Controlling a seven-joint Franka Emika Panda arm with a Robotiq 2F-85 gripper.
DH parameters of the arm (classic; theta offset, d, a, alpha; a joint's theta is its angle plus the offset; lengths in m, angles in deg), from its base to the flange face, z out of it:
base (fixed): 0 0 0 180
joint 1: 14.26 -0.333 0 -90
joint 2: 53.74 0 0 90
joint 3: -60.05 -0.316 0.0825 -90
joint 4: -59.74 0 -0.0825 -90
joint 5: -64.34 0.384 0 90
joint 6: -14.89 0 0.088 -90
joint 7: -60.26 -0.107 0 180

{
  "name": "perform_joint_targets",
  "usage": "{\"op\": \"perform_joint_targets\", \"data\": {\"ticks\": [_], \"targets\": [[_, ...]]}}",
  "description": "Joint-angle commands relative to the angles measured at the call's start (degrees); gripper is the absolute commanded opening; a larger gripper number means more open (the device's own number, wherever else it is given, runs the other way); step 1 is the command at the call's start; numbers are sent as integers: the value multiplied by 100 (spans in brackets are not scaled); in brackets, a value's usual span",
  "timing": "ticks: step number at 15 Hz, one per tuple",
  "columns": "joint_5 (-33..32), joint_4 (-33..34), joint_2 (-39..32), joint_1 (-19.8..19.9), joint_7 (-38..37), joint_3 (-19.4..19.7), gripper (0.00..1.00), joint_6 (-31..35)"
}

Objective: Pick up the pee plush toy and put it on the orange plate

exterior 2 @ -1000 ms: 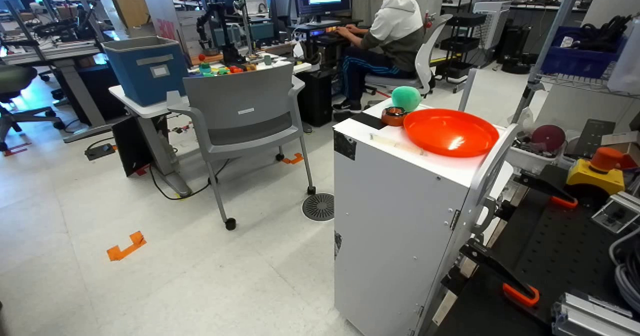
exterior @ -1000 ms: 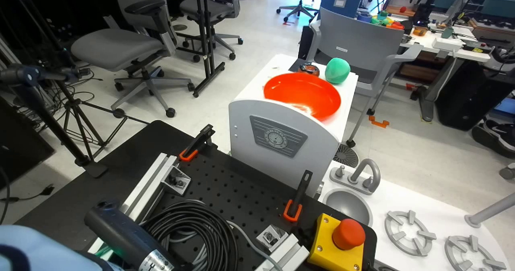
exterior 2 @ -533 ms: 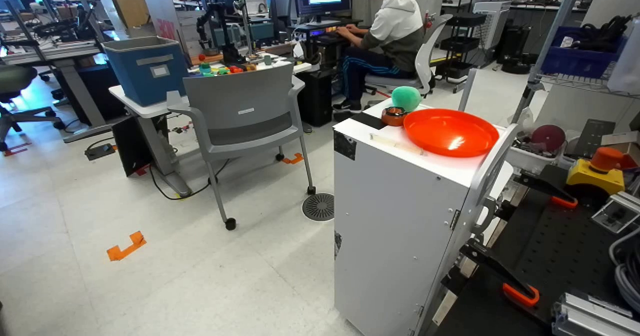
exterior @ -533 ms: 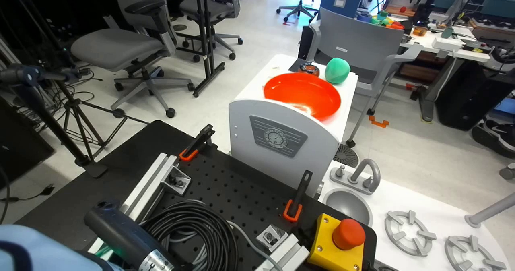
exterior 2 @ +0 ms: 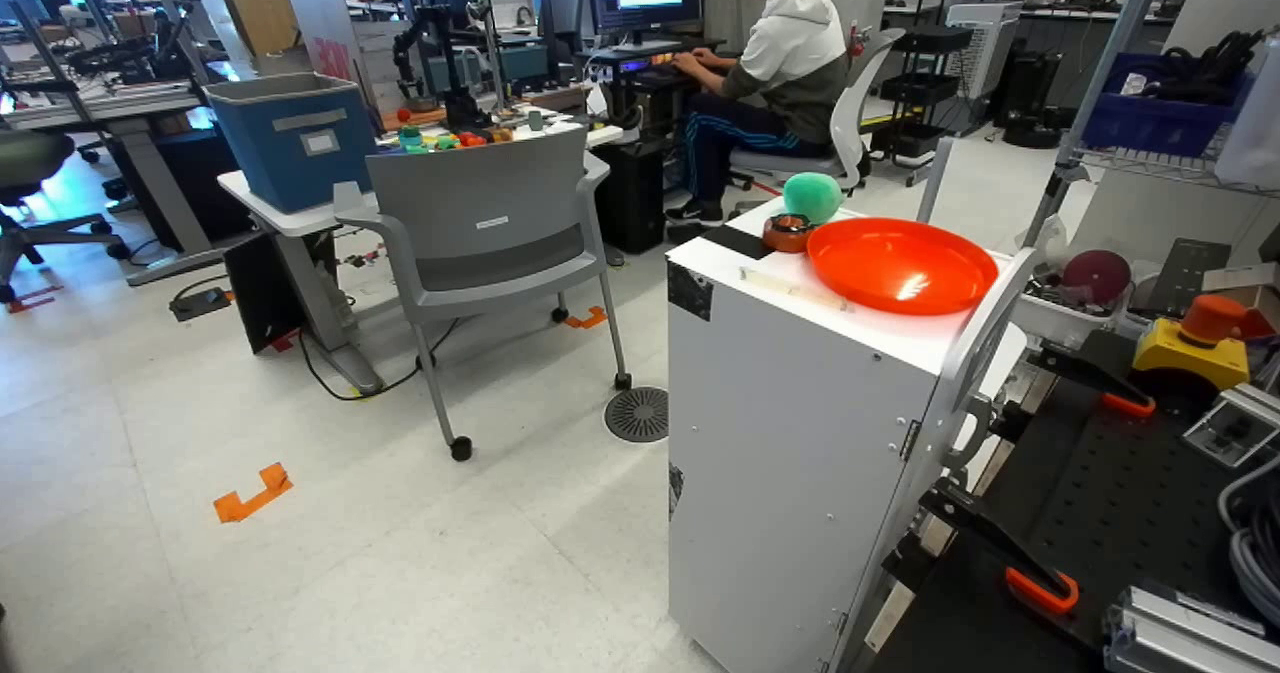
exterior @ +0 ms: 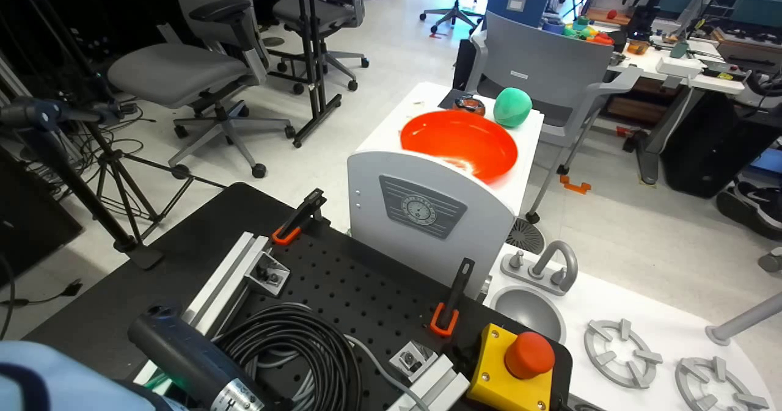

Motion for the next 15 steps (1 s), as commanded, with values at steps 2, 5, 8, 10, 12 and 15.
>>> {"op": "perform_joint_targets", "data": {"ticks": [2, 5, 8, 10, 12, 15], "targets": [[341, 67, 1, 156, 408, -171, 100, -107], [524, 59, 8, 186, 580, -188, 100, -108], [573, 97, -38, 160, 524, -169, 100, -161], [548, 102, -44, 137, 461, -158, 100, -175], [492, 105, -61, 107, 402, -152, 100, -202], [444, 90, -71, 68, 385, -167, 100, -210]]}}
